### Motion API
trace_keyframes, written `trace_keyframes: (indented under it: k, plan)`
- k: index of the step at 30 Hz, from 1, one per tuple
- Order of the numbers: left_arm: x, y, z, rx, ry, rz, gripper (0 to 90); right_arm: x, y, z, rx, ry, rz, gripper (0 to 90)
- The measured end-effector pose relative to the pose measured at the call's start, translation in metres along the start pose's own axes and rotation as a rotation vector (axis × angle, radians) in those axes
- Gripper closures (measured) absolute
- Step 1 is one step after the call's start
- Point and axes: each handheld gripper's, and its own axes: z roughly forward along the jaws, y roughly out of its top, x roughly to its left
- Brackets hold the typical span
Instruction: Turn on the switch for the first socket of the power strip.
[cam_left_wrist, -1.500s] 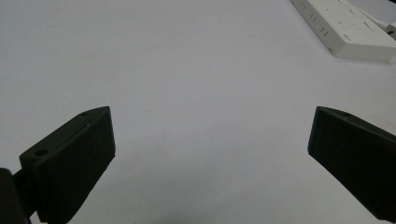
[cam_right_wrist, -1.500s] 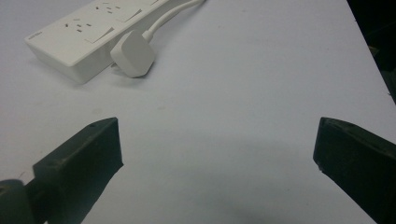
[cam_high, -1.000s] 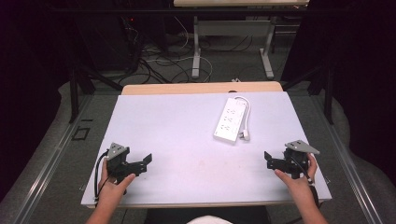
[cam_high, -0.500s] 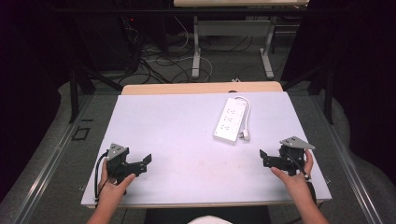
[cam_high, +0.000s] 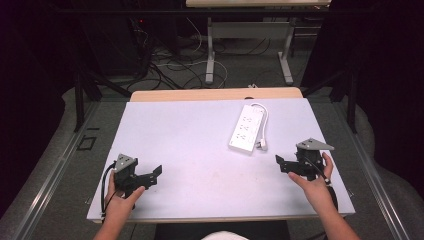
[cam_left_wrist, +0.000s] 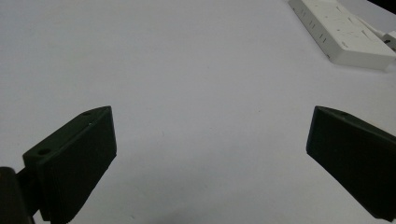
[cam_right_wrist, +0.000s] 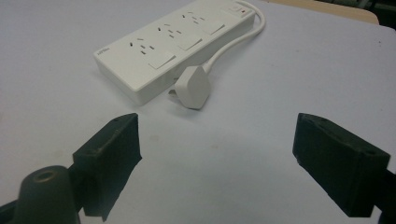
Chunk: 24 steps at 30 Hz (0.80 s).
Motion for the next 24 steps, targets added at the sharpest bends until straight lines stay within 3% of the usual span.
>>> trace_keyframes:
  k: [10,24]
  plan:
    - [0.000,0.000,-0.001,0.002,0.000,-0.002,1.7,0.001,0.019,0.004,0.020,0.042,-0.008,14.5]
    - [0.000,-0.001,0.000,0.002,-0.003,-0.003,2.0,0.000,0.037,0.007,0.020,0.067,-0.006,15.6]
